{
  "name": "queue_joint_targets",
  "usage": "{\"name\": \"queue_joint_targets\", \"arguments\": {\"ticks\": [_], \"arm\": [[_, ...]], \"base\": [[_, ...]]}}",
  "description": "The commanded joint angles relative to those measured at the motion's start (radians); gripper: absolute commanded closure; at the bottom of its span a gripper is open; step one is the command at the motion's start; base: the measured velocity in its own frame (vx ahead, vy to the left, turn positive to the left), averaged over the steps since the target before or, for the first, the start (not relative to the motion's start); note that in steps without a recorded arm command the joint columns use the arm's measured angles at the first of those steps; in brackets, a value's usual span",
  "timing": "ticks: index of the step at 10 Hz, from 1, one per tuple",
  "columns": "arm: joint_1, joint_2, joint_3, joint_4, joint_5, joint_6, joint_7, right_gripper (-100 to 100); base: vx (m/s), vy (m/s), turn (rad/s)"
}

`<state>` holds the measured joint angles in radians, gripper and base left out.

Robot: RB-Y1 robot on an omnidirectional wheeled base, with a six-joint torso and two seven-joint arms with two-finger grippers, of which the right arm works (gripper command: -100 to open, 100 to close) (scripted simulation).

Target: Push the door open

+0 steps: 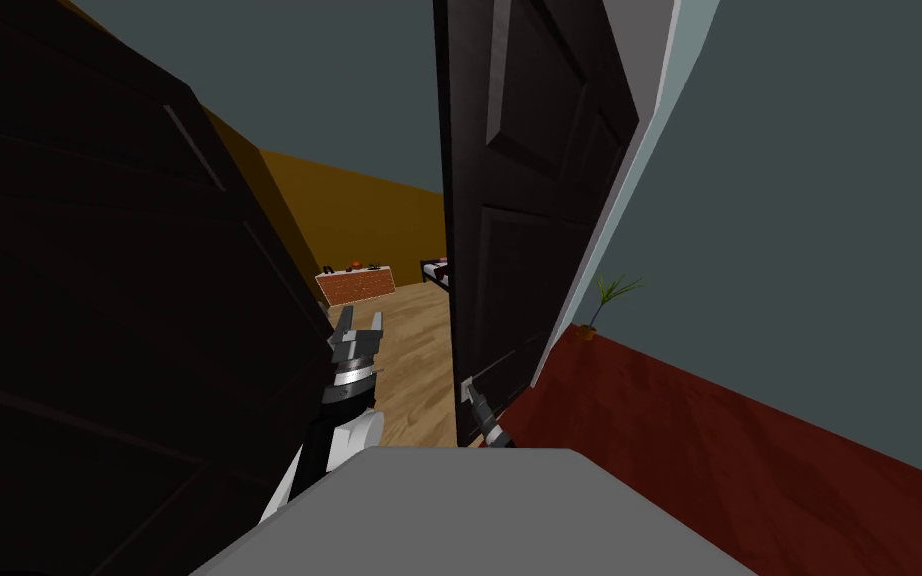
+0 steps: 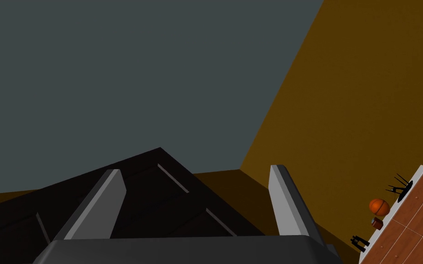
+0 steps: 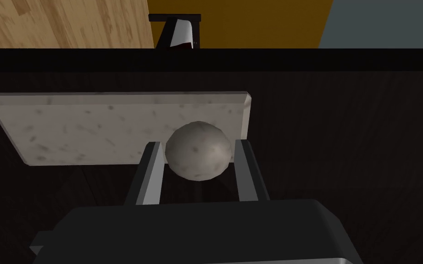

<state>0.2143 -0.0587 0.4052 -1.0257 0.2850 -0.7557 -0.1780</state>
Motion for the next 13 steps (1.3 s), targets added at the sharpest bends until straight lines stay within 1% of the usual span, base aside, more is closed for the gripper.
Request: {"name": "queue_joint_targets", "arguments": {"ticks": [1,5,6,7,8,10,11,12,13], "arm": [[-0.006,-0.004,-0.012,-0.002,-0.006,0.0,0.002,100],[-0.024,-0.007,-0.054,0.014,-0.03,0.003,0.017,100],[-0.031,-0.007,-0.071,0.021,-0.039,0.004,0.023,100],[-0.035,-0.006,-0.08,0.024,-0.044,0.005,0.026,100],[-0.044,-0.005,-0.099,0.032,-0.055,0.006,0.033,100],[-0.052,-0.003,-0.119,0.039,-0.066,0.008,0.04,100],[-0.061,0.0,-0.139,0.047,-0.077,0.009,0.047,100],[-0.053,-0.007,-0.124,0.041,-0.072,0.003,0.035,-100],[-0.053,-0.007,-0.124,0.041,-0.072,0.003,0.035,-100]], "base": [[0.135,0.101,-0.009],[0.138,0.143,-0.041],[0.156,0.152,-0.054],[0.14,0.124,-0.056],[0.159,0.117,-0.075],[0.141,0.116,-0.063],[0.138,0.115,-0.104],[-0.051,0.032,-0.093],[-0.186,-0.032,-0.014]]}}
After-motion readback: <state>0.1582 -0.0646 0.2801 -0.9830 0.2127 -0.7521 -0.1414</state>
